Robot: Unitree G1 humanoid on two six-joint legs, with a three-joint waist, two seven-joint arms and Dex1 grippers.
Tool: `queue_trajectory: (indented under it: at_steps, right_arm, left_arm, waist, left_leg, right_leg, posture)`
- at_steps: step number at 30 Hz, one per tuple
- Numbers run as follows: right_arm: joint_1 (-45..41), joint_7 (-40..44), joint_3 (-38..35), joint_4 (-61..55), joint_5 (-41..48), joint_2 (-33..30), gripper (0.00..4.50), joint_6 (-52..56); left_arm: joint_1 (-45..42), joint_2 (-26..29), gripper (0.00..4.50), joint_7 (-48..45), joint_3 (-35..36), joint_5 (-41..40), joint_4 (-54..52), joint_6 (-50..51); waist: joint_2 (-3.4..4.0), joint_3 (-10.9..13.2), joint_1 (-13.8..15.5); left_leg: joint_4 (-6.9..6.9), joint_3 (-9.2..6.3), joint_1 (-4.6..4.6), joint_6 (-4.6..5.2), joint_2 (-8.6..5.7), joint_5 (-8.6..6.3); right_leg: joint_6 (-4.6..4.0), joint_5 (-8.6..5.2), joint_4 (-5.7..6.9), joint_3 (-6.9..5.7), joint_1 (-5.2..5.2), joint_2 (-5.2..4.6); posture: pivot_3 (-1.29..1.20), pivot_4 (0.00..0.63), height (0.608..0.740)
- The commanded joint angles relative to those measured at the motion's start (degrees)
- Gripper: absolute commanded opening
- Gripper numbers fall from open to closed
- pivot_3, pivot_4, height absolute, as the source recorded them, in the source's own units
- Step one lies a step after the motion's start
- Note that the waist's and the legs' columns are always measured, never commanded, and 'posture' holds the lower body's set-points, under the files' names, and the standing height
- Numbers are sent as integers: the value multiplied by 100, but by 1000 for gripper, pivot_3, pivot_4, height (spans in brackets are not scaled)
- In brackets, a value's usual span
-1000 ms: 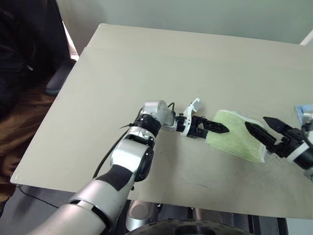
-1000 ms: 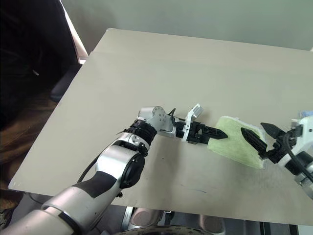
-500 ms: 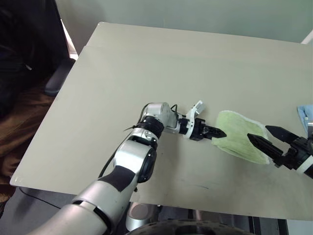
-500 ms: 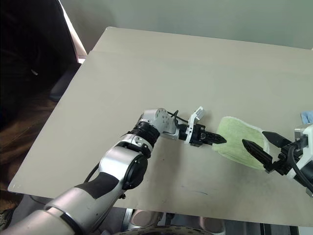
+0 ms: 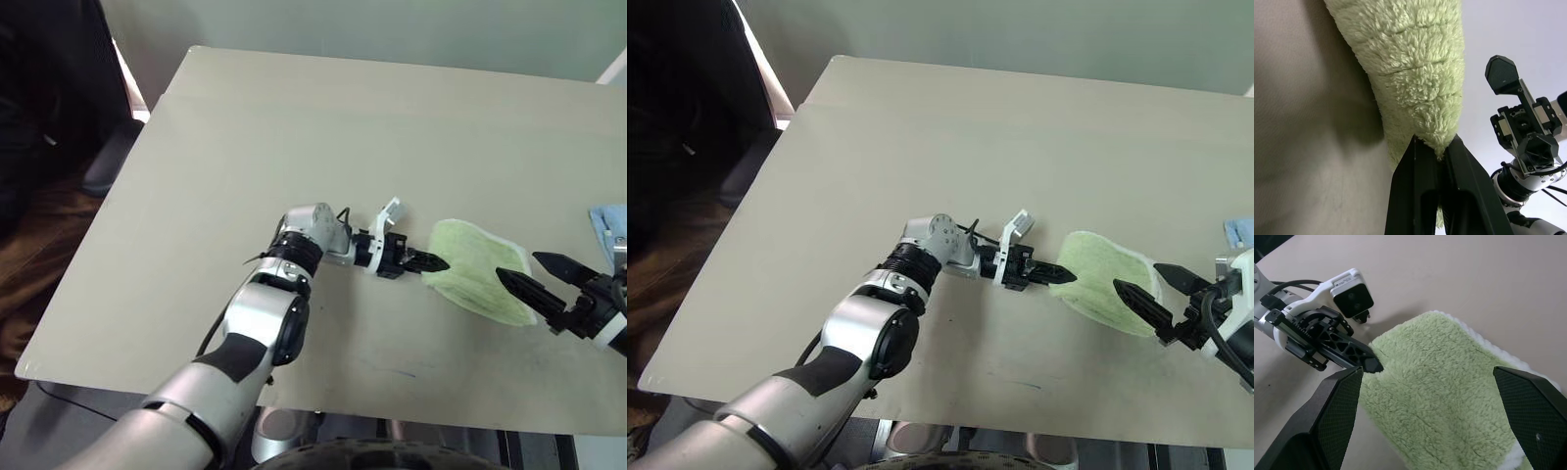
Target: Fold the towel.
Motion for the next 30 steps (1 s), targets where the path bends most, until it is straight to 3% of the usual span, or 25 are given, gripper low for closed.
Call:
queue_trajectory:
  at_steps: [1,8,21,27,30]
  right_arm:
    - [-61,70,-65,-51,-26,-5,4500,-147]
    - [-261,132,182,122,-169,-8,4500,-242]
    - [-999,350,820,527,-468,-172,4500,-220]
    - [-1506,524,1234,826,-635,-253,4500,-217]
    - [-1799,679,1440,1053,-756,-336,4500,-224]
  left_arm:
    - [-14,200,23,148,288,-174,-155,34]
    - [-376,1182,23,770,1111,-382,-157,-433]
    - [-425,3239,23,1247,1858,-438,-172,-812]
    - [-457,3755,23,2002,2425,-472,50,-1702]
    - [-266,3789,23,2847,2867,-503,-45,-2363]
  waist:
    - [-1,1,-46]
    - [-7,14,-301]
    - [0,15,-301]
    - [1,15,-284]
    - [1,15,-266]
  left_leg:
    - [0,0,0,11,1,6]
    - [-6,6,-2,-4,31,21]
    - [-7,0,-74,-1,43,54]
    - [-8,-7,-76,-2,43,54]
    - [-1,-24,-75,-2,43,55]
  right_leg:
    - [-1,0,0,0,-1,1]
    - [23,-14,4,2,-20,25]
    - [-55,25,14,-13,-109,36]
    - [-74,12,26,-31,-121,37]
    - [-88,4,25,-67,-131,32]
  posture:
    - [0,150,728]
    - [0,150,728]
    - [0,150,728]
    - [0,150,728]
    - [0,150,728]
